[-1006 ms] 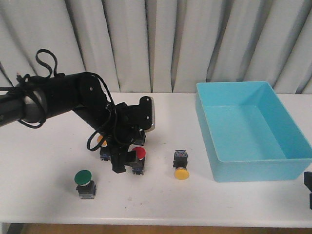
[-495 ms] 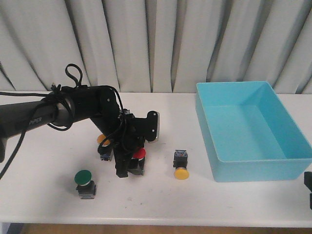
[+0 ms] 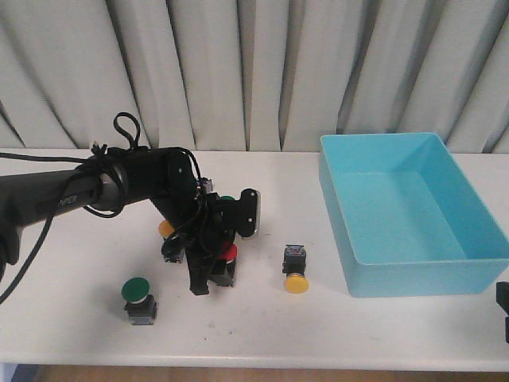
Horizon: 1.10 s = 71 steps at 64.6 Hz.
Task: Pick red and yellow buttons and place in box
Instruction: 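Reach the left gripper down and grasp the red button nearest the robot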
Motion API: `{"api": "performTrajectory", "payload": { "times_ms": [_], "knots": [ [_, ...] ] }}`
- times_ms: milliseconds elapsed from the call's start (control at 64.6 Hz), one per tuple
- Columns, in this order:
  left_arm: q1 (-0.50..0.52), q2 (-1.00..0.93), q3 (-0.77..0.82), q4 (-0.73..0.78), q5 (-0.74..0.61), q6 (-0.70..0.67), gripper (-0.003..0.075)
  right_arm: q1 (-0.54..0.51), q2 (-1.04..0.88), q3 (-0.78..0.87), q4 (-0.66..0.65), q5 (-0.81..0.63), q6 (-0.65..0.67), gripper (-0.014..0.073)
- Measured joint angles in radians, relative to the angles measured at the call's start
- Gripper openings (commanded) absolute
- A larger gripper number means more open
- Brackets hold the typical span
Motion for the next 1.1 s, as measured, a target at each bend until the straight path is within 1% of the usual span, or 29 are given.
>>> {"api": "performTrajectory", "payload": {
  "times_ms": [155, 248, 356, 480, 588, 913, 990, 1099],
  "knots": [
    [0.0, 0.0, 0.0, 0.0, 0.0, 0.0, 0.0272, 0.0, 0.0, 0.0, 0.0, 0.0, 0.0, 0.0524],
    [0.0, 0.0, 0.0, 0.0, 0.0, 0.0, 0.0239, 0.0, 0.0, 0.0, 0.0, 0.0, 0.0, 0.0524],
    [0.0, 0.0, 0.0, 0.0, 0.0, -0.001, 0.0218, 0.0, 0.0, 0.0, 0.0, 0.0, 0.0, 0.0524],
    [0.0, -0.004, 0.0, 0.0, 0.009, -0.031, 0.0216, 0.0, 0.0, 0.0, 0.0, 0.0, 0.0, 0.0524],
    [0.0, -0.038, 0.0, 0.003, 0.018, -0.109, 0.0216, 0.0, 0.0, 0.0, 0.0, 0.0, 0.0, 0.0524],
    [0.0, -0.276, 0.0, 0.003, 0.039, -0.48, 0.0216, 0.0, 0.0, 0.0, 0.0, 0.0, 0.0, 0.0524],
    [0.0, -0.35, 0.0, 0.003, 0.068, -0.542, 0.0216, 0.0, 0.0, 0.0, 0.0, 0.0, 0.0, 0.0524],
    [0.0, -0.449, 0.022, -0.006, 0.097, -0.585, 0.0216, 0.0, 0.0, 0.0, 0.0, 0.0, 0.0, 0.0524]
  ]
}}
